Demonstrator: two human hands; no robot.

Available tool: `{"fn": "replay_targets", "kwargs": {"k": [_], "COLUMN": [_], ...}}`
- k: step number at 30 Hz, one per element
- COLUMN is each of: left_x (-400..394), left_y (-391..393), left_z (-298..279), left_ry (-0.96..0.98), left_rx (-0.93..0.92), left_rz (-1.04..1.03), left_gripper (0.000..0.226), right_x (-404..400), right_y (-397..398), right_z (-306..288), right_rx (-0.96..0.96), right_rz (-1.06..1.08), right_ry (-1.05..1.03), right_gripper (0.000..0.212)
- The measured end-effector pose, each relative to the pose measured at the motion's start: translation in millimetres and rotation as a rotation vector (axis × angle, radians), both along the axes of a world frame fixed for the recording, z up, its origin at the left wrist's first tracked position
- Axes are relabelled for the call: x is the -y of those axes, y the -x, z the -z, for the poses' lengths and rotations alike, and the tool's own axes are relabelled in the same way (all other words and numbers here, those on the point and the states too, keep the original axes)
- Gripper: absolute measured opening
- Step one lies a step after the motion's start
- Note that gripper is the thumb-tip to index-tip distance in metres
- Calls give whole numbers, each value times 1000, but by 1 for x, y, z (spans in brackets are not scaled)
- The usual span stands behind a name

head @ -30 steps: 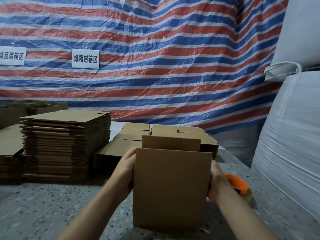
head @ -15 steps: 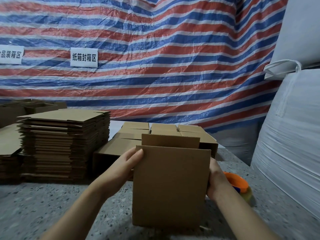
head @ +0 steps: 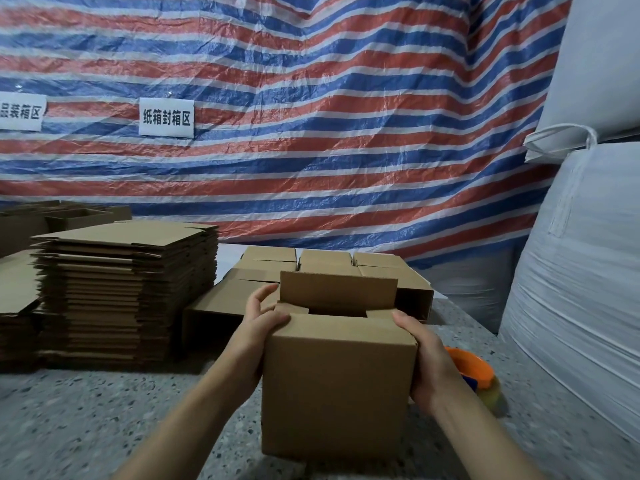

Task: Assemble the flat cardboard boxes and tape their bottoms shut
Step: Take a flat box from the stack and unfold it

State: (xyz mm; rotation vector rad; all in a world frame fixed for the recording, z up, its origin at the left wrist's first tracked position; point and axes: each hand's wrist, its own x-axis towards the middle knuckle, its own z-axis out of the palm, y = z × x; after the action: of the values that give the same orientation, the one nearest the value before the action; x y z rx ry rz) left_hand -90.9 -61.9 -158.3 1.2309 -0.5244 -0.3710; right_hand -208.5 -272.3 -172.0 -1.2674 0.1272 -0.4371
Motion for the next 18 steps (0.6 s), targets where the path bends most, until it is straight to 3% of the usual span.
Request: {"fn": "replay_targets", "kwargs": {"k": [3,5,8,14,18], "left_x": [-6,-9,-10,-11,-11], "left_y": [-8,-12,-13,-7,-8], "left_z": [-5,-7,-8,0,6], "left_ry": [14,-17,-6,38,-26], "left_rx": [-61,-34,-5,45,86], "left_rz": [129,163,196,139,61], "left_gripper": [76,76,66,19,7], "right_x": [7,10,14,15,11], "right_y": [0,-1,-2,-2,-6], "right_z": [-3,-7,-12,-8,-1], "right_rx": [18,38,81,118,128], "right_rz": [-48,-53,-79,-30,31], "right_ry": [39,90,172,116,70], "right_gripper": [53,64,69,22,20]}}
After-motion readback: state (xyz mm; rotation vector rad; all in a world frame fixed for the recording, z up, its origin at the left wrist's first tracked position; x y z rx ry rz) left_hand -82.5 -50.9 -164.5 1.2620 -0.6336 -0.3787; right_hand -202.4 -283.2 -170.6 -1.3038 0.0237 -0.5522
